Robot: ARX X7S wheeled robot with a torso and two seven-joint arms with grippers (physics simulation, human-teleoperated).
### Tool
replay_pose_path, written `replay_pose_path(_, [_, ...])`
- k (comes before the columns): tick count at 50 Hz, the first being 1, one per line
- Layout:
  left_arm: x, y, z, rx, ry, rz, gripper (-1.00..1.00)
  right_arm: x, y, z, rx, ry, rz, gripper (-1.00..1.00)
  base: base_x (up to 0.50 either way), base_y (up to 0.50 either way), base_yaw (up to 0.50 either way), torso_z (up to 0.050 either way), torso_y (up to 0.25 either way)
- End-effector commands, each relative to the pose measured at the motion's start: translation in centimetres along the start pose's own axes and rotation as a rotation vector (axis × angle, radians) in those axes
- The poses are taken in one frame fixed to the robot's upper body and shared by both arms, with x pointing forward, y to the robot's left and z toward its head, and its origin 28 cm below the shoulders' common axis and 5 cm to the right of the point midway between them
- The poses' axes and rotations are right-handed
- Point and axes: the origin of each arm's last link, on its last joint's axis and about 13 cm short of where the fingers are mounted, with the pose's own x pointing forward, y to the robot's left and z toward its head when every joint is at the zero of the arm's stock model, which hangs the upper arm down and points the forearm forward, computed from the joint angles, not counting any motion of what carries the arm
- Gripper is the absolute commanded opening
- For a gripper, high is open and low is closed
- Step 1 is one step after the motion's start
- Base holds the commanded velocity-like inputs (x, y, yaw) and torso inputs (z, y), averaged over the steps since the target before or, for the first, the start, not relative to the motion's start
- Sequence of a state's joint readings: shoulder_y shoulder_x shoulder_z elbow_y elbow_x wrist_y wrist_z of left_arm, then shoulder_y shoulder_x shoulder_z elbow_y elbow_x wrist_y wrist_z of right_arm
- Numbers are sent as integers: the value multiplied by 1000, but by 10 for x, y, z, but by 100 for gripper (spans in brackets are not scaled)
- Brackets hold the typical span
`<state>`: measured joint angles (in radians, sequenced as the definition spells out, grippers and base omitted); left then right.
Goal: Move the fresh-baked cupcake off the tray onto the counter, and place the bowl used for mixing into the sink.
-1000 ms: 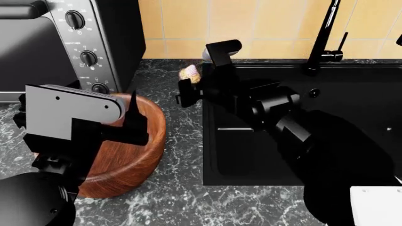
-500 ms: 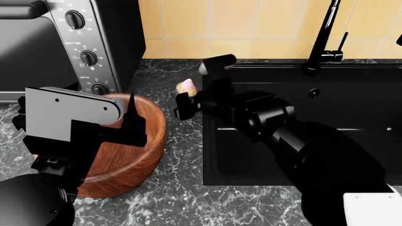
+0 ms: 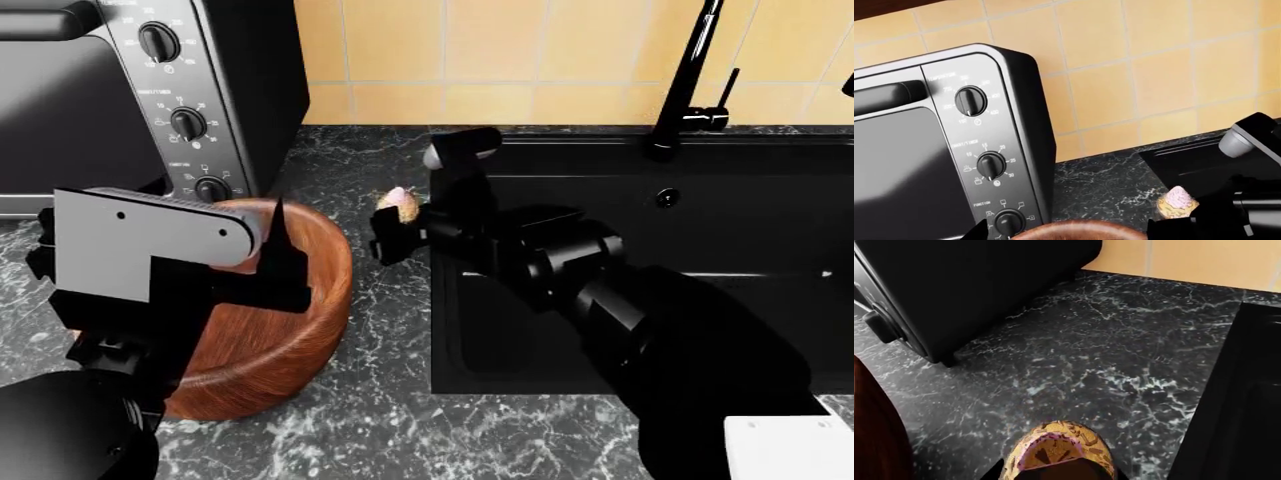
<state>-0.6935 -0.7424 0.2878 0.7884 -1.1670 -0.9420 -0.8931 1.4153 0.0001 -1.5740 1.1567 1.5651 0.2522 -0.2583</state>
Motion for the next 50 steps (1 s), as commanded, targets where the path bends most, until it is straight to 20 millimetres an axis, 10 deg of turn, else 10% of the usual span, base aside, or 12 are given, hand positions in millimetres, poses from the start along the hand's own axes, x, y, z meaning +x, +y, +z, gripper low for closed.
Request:
replay_pose_path(1, [0, 0, -1, -1, -1, 1, 100, 0, -1, 1, -22, -12, -16, 100, 0, 0, 0, 0, 0])
replay_pose_path(21, [-3, 1, 2, -13, -19, -4, 100, -1, 2, 10, -41, -29, -13, 100, 0, 0, 0, 0, 0])
replay_pose_path(22, [-3, 1, 2, -13, -20, -5, 100, 5, 29, -1, -57, 80, 179, 100, 0, 0, 0, 0, 0])
replay_pose_path(25, [-3, 1, 3, -14, -22, -6, 100, -15, 7, 66, -34, -190, 34, 100, 0, 0, 0, 0, 0])
replay_pose_path(50, [-2, -1, 6, -7, -28, -18, 100, -30, 4, 93, -32, -287, 22, 100, 0, 0, 0, 0, 0])
